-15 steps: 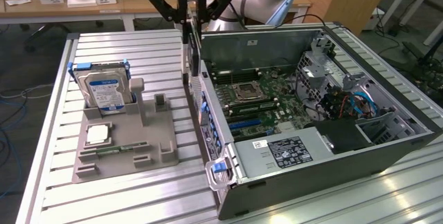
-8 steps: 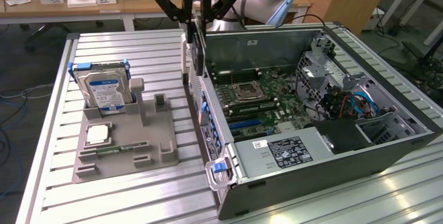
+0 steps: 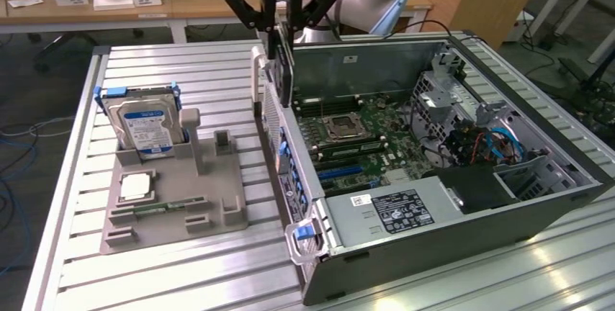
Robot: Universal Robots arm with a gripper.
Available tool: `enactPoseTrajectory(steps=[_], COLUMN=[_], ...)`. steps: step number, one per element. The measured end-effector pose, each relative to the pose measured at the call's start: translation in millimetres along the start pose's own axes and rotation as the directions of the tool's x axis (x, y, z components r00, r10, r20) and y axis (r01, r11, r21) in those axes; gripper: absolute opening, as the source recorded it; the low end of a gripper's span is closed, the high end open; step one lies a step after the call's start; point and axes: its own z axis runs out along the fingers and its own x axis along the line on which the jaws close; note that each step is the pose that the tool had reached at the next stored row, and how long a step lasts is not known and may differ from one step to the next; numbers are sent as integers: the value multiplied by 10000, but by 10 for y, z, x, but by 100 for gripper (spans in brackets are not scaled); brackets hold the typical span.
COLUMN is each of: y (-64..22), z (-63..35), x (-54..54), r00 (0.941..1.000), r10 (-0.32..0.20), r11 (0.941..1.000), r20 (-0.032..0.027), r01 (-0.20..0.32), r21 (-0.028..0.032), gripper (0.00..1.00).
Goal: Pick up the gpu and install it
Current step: 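Pick up the gpu and move the gpu toward the slot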
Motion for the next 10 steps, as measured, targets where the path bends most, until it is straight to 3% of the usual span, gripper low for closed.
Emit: enactPoseTrajectory(steps=[10], y=[9], z=[3], x=[-123], r00=[10000], r10=[1], r11=[10000], r20=[-2], r01=[-1], r21=[-17], gripper=[27])
